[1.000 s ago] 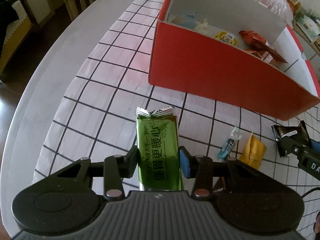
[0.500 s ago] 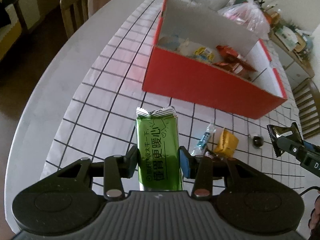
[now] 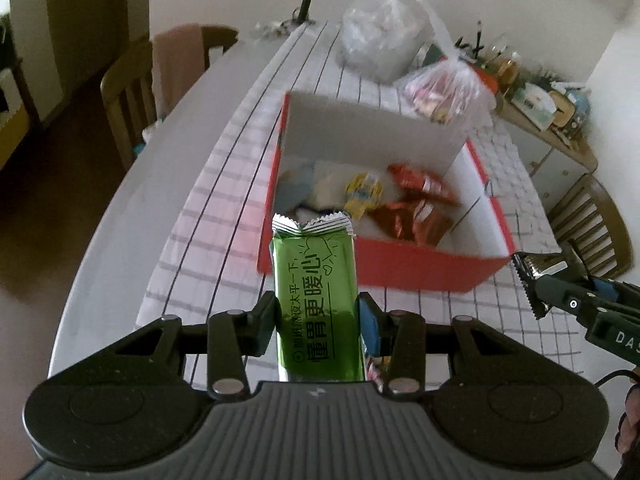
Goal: Organize snacks
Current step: 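Carry the bar and pouch into the red box and open both tools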
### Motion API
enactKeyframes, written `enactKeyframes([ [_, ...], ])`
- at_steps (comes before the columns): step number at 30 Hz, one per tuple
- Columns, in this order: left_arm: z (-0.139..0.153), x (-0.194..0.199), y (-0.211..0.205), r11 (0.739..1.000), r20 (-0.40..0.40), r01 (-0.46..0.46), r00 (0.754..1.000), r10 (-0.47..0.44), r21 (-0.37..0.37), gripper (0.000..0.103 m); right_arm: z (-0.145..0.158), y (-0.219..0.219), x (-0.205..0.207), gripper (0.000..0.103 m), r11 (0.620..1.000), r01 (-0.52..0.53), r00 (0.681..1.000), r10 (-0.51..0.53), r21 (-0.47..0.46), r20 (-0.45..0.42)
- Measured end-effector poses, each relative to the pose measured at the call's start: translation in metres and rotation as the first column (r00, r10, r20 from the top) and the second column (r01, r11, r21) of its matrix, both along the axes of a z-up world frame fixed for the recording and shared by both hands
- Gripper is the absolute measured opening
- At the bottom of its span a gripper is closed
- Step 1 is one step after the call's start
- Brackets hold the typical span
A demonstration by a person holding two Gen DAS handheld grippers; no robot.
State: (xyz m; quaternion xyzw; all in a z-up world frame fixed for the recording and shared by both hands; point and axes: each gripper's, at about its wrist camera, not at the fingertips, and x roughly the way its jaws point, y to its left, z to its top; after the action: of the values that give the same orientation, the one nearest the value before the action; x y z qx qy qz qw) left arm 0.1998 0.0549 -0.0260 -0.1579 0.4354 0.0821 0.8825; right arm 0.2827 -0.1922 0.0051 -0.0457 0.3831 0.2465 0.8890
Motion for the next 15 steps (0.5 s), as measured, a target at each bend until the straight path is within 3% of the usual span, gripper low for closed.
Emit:
enactKeyframes([
  [15,0.027,0.067,-0.007,0.995,0.031,0.047,0.998,-0.05,0.083,0.043,0.004,0.02,0.049,0.052,1.0,-0.008,1.0,0.008,-0.027,0.022],
])
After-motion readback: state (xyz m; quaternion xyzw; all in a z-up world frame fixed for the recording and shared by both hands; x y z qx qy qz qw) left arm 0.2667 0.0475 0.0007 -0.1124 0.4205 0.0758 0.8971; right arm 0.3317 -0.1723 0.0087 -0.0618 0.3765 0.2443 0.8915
